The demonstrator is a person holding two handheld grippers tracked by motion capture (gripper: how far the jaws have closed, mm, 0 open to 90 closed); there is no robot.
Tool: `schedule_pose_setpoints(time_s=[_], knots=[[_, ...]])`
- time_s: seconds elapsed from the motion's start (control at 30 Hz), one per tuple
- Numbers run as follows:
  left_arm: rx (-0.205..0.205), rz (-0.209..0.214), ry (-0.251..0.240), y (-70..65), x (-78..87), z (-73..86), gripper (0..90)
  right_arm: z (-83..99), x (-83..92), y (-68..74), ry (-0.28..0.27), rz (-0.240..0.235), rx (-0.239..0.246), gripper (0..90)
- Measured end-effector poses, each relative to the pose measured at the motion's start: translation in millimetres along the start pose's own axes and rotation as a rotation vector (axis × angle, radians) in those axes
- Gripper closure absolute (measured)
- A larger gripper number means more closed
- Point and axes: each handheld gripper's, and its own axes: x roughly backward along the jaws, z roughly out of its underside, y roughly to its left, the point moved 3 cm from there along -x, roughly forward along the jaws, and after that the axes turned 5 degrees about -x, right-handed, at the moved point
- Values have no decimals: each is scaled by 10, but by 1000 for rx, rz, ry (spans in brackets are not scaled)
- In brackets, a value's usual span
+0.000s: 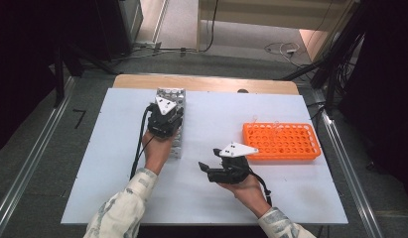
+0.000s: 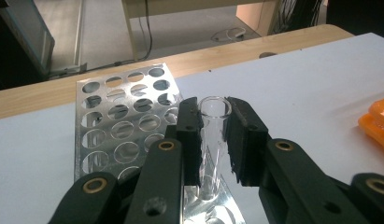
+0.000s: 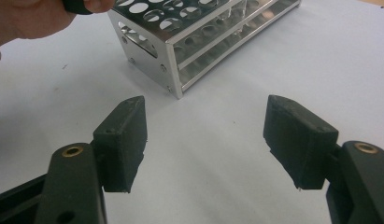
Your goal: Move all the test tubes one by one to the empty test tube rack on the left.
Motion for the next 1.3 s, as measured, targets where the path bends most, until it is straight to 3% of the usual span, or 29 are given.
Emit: schedule_pose_setpoints(time_s=[0.63, 1.0, 1.13, 1.3], knots=[[7, 5, 54, -18, -46, 91, 742, 6, -7, -1, 4, 0, 1, 290], [43, 30, 50, 5, -12, 81, 715, 7, -6, -1, 3, 0, 2, 290], [54, 34, 23, 11, 40, 57, 715, 7, -3, -6, 2, 2, 2, 290], [70, 50, 17, 20, 100, 37, 634, 6, 1, -12, 1, 3, 4, 290]])
